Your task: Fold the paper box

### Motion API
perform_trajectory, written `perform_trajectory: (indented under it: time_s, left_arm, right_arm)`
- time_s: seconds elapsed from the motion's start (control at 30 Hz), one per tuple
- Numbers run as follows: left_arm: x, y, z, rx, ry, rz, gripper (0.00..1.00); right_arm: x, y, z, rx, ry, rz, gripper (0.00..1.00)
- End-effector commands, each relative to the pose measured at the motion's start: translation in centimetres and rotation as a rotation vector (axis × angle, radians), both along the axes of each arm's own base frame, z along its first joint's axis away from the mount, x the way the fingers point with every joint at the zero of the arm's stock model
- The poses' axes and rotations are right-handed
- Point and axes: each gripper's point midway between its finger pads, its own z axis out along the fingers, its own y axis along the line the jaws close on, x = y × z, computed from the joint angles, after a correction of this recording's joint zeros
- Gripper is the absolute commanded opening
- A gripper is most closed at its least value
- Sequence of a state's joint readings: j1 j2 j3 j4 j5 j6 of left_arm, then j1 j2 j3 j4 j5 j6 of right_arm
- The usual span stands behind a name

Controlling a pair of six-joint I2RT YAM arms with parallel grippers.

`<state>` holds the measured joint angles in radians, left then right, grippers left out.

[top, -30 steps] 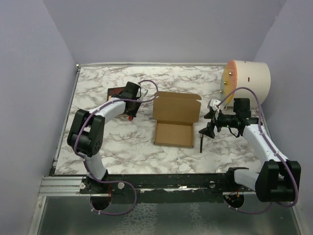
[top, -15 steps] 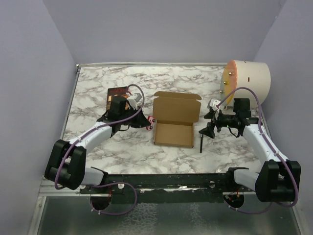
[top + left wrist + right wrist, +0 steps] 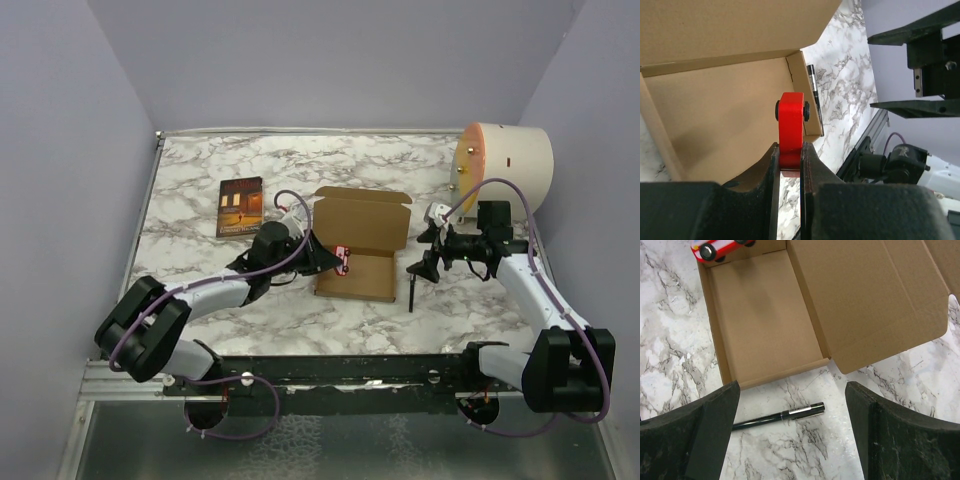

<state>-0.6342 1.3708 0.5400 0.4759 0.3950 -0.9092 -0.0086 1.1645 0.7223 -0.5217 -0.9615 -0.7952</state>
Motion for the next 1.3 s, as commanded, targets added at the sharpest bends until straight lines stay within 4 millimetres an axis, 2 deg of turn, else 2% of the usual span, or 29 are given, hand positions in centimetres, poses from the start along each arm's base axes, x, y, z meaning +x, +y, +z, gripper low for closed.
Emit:
perform_trajectory:
  time_s: [0.0, 0.2, 0.5, 0.7, 0.87, 1.1, 1.17, 1.27]
  left_arm:
    - [2.0, -1.7, 0.4, -0.024, -0.005, 0.095, 0.00]
    - [2.1, -3.1, -2.1, 0.036, 0.029, 0.079, 0.01]
    - [1.8, -3.1, -5.9, 0.129, 0.073, 0.067, 0.03]
    - [2.1, -3.0, -7.0, 0.189, 0.076, 0.062, 0.07]
    - [2.3, -2.2, -7.2, 0.255, 0.065, 0.075, 0.19]
    - [2.7, -1.2, -7.3, 0.347, 0.043, 0.086, 0.28]
    - [2.8, -0.9, -7.3, 0.368, 0.036, 0.092, 0.34]
    - [3.1, -0.6, -7.0, 0.387, 0.023, 0.101, 0.35]
  right_arm:
    - [-0.2, -0.1, 0.2, 0.000, -0.021, 0.006, 0.87]
    - [-0.3, -0.1, 0.2, -0.001, -0.022, 0.007, 0.87]
    - [-0.3, -0.1, 0.2, 0.000, -0.023, 0.009, 0.87]
    - [-0.3, -0.1, 0.2, 0.000, -0.022, 0.008, 0.87]
    - [-0.3, -0.1, 0.2, 0.000, -0.022, 0.008, 0.87]
    - [-0.3, -0.1, 0.2, 0.001, -0.023, 0.009, 0.87]
    - [-0.3, 0.0, 0.3, 0.002, -0.025, 0.010, 0.87]
    - [-0.3, 0.0, 0.4, 0.003, -0.026, 0.011, 0.87]
